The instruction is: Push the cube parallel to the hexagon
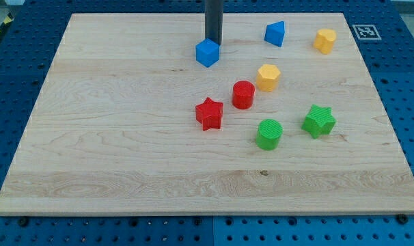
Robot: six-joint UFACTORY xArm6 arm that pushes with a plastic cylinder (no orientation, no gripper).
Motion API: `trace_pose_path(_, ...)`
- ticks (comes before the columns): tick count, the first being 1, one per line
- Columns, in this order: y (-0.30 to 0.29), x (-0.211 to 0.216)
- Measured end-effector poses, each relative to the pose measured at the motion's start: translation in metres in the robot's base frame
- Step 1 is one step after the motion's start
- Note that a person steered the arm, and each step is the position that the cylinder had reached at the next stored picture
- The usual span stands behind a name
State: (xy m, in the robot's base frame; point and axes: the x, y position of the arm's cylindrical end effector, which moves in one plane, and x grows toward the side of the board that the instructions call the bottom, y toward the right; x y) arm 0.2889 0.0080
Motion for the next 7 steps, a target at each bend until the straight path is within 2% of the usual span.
trace_pose_path(3,-0.036,0.004)
trace_pose_path(5,-0.031,0.030)
trace_pose_path(7,-0.005,0.030)
